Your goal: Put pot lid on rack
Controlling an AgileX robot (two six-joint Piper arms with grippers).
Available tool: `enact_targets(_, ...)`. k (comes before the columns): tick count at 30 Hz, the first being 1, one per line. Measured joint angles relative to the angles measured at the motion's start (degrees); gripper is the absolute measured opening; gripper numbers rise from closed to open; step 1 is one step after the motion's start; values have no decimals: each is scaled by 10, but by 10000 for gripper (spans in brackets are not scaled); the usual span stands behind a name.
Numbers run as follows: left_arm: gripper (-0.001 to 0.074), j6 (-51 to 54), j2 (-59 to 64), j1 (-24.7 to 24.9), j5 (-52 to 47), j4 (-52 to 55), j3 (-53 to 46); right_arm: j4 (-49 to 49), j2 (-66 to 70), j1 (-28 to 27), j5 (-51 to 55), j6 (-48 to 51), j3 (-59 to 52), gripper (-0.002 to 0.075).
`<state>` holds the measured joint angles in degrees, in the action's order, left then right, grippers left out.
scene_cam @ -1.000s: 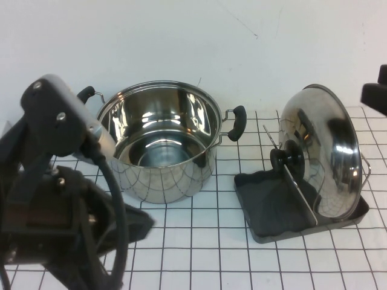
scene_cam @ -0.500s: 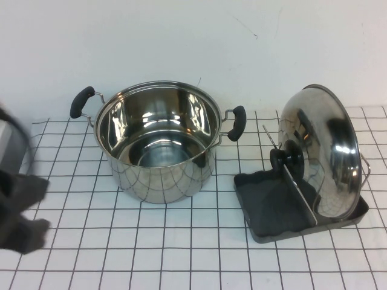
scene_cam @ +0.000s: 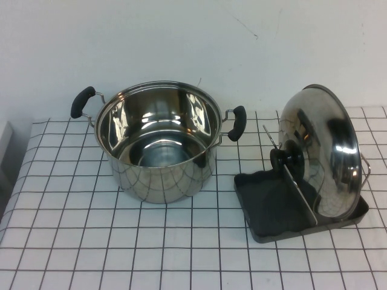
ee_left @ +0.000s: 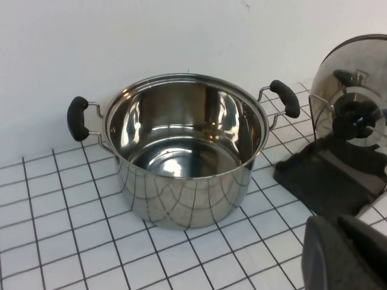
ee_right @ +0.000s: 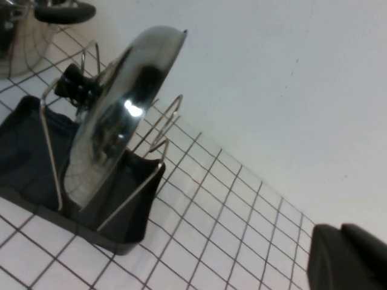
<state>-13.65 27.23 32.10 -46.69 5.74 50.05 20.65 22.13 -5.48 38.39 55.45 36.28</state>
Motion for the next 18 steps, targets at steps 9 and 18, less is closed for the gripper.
enact_targets(9, -1, 2, -126, 0, 157, 41, -207, 33, -110, 0, -56, -7, -154, -1)
enact_targets(18, -1, 5, -138, 0, 193, 47, -269, 97, -121, 0, -128, -34, -170, -1)
